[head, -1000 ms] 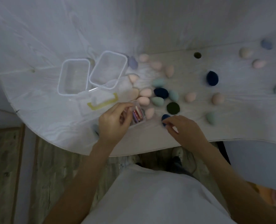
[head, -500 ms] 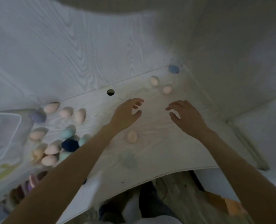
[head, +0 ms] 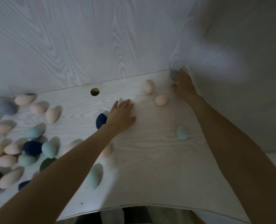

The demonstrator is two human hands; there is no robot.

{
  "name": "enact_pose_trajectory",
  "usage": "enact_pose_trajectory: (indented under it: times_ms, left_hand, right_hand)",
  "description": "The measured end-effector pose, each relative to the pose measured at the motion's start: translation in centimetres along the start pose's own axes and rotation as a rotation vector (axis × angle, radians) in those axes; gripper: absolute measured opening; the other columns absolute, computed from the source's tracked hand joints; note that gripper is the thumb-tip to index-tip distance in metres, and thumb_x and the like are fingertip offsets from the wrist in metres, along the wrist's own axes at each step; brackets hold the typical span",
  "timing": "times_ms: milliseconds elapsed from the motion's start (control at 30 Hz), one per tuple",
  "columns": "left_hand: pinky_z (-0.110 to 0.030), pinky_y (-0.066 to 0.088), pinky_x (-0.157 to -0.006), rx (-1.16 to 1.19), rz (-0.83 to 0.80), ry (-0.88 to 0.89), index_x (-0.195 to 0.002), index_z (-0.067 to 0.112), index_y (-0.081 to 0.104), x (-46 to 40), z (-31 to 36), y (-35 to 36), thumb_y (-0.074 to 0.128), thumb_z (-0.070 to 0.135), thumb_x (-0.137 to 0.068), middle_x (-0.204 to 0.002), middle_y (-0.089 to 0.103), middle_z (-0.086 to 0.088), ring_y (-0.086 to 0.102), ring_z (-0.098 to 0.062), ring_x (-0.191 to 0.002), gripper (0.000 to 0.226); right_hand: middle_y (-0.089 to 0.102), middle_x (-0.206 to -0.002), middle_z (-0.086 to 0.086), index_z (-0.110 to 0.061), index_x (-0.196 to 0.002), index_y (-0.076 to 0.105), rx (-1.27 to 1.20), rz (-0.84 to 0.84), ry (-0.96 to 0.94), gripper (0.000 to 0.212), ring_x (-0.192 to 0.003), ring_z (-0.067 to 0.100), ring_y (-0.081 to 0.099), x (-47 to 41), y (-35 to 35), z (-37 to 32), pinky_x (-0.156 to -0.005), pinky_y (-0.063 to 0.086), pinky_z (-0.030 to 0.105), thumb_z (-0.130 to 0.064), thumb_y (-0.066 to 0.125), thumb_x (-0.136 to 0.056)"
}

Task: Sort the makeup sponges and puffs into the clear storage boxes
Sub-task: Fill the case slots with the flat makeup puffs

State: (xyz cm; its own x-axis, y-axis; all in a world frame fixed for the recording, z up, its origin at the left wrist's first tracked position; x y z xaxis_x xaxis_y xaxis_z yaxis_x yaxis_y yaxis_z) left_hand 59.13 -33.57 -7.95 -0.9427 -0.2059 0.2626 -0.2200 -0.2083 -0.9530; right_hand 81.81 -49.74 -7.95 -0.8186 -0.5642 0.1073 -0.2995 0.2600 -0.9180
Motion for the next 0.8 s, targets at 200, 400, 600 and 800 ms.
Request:
enact_pose_trajectory:
  times_ms: [200, 400, 600, 800]
  left_hand:
    - [-0.035, 0.002, -0.118, -0.054, -0.071, 0.012, -0.147, 0.013, 0.018, -0.3, -0.4, -0.2, 0.042, 0.035, -0.094, -0.157, 0.013, -0.008, 0.014, -0.02, -0.144, 0.062]
    - [-0.033, 0.004, -0.118, -0.034, -0.092, 0.018, -0.146, 0.015, 0.022, -0.5, -0.6, -1.3, 0.042, 0.036, -0.095, -0.156, 0.02, -0.007, 0.023, -0.019, -0.142, 0.059]
    - [-0.032, 0.038, -0.099, 0.264, 0.125, 0.087, -0.139, 0.021, 0.039, 4.9, -1.3, -5.0, 0.047, 0.03, -0.095, -0.141, 0.046, -0.002, 0.043, -0.019, -0.127, 0.045]
    - [-0.024, 0.047, -0.076, 0.56, 0.455, -0.111, -0.116, 0.02, 0.061, 18.6, -5.9, -3.8, 0.05, 0.025, -0.09, -0.102, 0.069, 0.006, 0.059, -0.012, -0.093, 0.029]
  right_hand:
    - [0.032, -0.146, 0.016, -0.021, -0.133, 0.047, 0.161, -0.094, -0.052, 0.041, -0.129, 0.04, 0.031, -2.4, 1.0, 0.4, -0.105, 0.034, 0.047, -0.019, 0.045, -0.093]
    - [0.048, -0.115, 0.023, -0.009, -0.109, 0.059, 0.004, -0.022, -0.044, 0.035, -0.104, 0.042, 0.049, 3.4, -1.5, -0.7, -0.086, 0.041, 0.037, -0.016, 0.068, -0.076]
    - [0.055, -0.117, 0.016, -0.012, -0.122, 0.054, -0.232, 0.081, -0.243, 0.05, -0.104, 0.035, 0.05, 13.8, -3.3, -9.0, -0.084, 0.04, 0.037, -0.011, 0.072, -0.075]
    - [0.059, -0.117, 0.002, -0.016, -0.121, 0.055, -0.502, -0.058, -0.243, 0.041, -0.101, 0.017, 0.057, 21.0, 1.5, -19.3, -0.082, 0.049, 0.03, -0.017, 0.068, -0.082]
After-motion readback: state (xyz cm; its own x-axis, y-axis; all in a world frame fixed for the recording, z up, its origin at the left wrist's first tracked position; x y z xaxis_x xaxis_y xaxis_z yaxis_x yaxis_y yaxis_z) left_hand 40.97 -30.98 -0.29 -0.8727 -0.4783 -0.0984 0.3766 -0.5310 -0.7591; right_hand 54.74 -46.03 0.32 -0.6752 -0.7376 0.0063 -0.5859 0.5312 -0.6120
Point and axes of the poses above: each hand's wrist, its own x-axis away from the middle knuckle, its own y-axis out of the palm, z = x × y, the point moved 1 cm from there along -x, towards the middle knuckle
